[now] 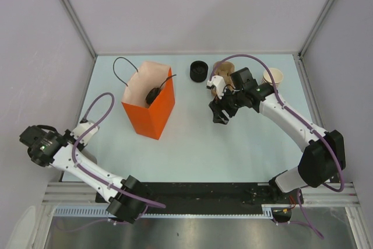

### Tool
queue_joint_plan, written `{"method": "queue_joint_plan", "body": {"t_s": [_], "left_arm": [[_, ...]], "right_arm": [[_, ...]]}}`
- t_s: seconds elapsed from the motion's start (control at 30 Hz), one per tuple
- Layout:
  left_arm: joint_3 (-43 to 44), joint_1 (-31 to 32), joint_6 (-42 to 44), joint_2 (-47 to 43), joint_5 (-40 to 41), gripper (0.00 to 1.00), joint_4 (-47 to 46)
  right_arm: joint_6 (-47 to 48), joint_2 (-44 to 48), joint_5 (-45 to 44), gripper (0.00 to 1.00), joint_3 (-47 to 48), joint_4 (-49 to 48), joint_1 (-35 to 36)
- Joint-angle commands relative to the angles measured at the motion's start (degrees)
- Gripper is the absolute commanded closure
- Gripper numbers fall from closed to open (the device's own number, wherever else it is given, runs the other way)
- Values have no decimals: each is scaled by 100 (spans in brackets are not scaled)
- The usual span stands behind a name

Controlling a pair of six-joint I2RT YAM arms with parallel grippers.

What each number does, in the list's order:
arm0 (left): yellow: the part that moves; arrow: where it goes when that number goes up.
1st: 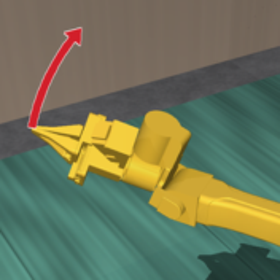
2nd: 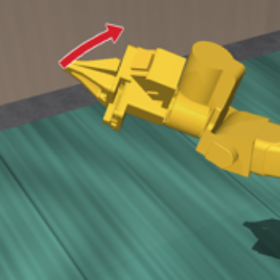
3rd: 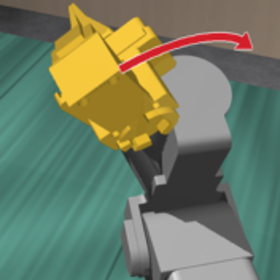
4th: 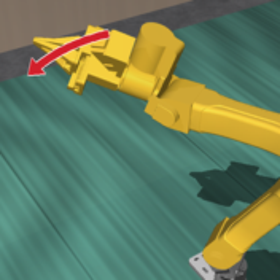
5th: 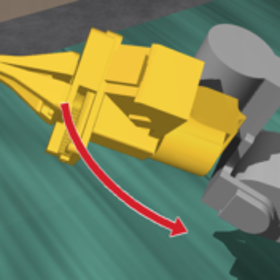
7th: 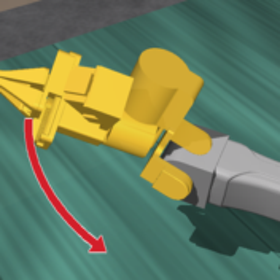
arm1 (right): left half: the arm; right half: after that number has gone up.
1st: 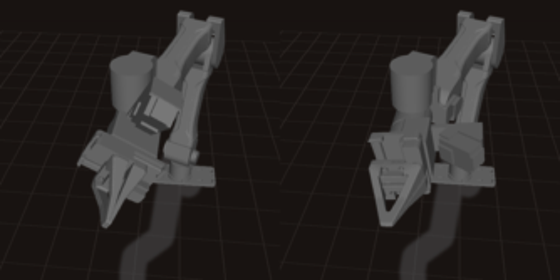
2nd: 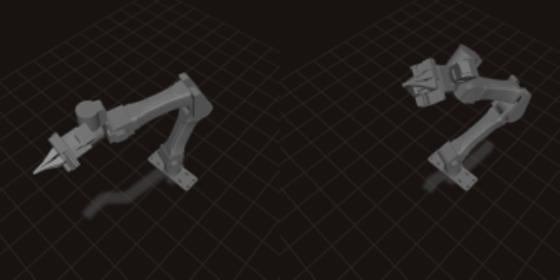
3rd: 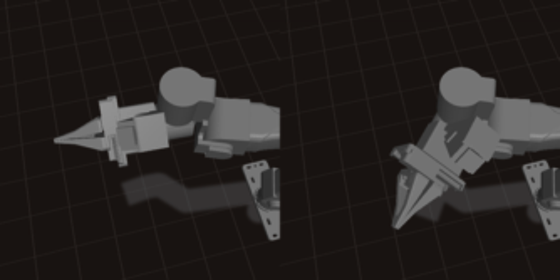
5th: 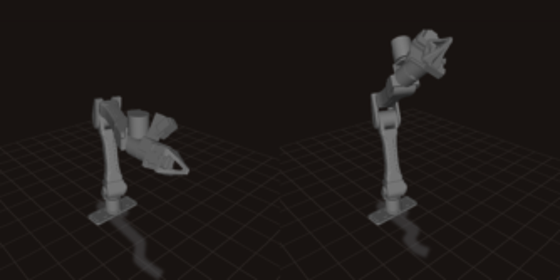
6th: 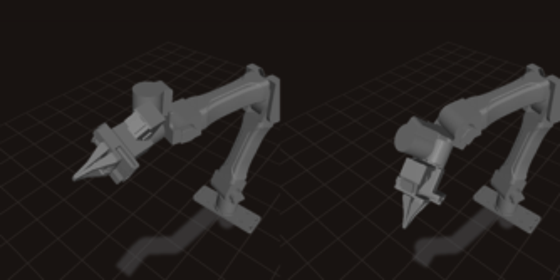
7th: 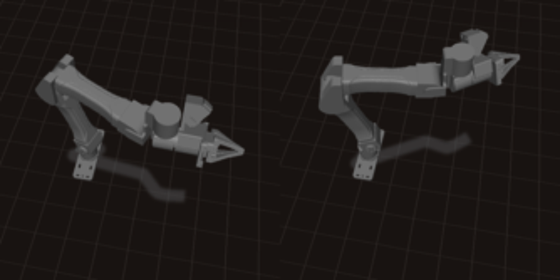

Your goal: Pack the takeout coffee

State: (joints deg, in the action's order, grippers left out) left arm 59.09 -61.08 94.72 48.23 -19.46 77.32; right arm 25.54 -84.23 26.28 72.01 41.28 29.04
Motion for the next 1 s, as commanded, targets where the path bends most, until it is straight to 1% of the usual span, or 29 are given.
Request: {"method": "queue_joint_plan", "body": {"t_s": [0.0,0.2,0.47,0.53,0.8,0.97], "left_arm": [[471,70,-216,90,-549,88,688],[920,386,-884,362,-1033,96,679],[1254,1159,-1807,503,-1630,96,679],[1315,1387,-2017,530,-1657,96,671],[1588,1608,-2291,477,-1833,96,671],[2035,1634,-2510,451,-2008,98,671]], "right_arm": [[12,-33,-36,23,-2,-146,49],[21,-24,-44,23,-3,-146,49],[30,-32,-53,23,-3,-137,49],[39,-24,-53,23,-3,-137,49],[48,-32,-53,23,-3,-129,49],[48,-6,-71,23,-3,-129,58]]}}
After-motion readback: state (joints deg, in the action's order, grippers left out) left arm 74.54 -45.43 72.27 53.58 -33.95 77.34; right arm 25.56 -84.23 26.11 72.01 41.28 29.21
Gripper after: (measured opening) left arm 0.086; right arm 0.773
